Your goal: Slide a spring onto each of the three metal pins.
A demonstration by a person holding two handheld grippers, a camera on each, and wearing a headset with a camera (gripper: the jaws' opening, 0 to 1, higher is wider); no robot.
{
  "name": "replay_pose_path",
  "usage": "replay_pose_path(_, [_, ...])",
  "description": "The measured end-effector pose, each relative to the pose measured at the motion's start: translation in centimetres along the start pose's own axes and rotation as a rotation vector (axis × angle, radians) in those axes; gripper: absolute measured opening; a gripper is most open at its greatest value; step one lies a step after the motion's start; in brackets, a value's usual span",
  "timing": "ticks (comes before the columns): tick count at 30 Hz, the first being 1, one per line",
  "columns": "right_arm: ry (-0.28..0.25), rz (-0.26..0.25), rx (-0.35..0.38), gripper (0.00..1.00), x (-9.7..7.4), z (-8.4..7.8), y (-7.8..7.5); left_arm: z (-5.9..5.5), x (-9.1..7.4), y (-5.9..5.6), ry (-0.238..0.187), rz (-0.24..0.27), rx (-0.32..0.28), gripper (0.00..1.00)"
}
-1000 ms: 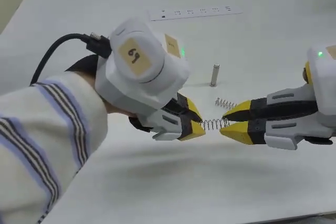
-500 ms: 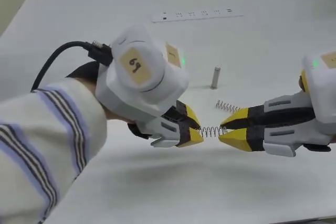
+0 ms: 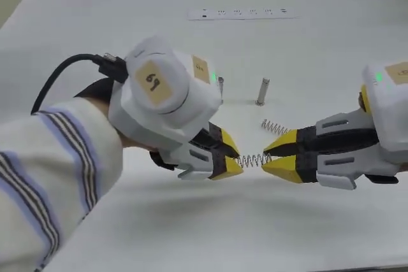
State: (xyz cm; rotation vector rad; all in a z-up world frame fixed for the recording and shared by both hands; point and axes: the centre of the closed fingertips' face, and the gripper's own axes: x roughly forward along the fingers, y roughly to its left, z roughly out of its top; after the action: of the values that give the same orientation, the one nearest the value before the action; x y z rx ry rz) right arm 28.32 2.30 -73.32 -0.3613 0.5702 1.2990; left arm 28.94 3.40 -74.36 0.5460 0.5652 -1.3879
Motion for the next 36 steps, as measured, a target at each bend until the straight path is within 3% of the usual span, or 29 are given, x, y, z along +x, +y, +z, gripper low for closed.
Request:
replay_pose_path(9, [0.065, 0.016, -0.025, 0.08, -0.1, -0.2, -0.1, 0.1, 0.5, -0.1, -0.078, 0.012, -0.057, 0.03])
replay_pose_path(17, [0.083, 0.001, -0.056, 0.08, -0.7, 0.5, -0.5, 0.7, 0.2, 0.4, -0.136, 0.039, -0.052, 0.03])
replay_pose_path(31, [0.185, 0.031, -0.134, 0.07, -1.0, 1.2, 0.2, 0.9, 0.9, 0.0, -0.179, 0.054, -0.007, 0.02])
replay_pose_path(36, [0.223, 0.037, -0.152, 0.07, -1.2, 1.6, 0.5, 1.2, 1.1, -0.3, -0.200, 0.045, -0.019, 0.03])
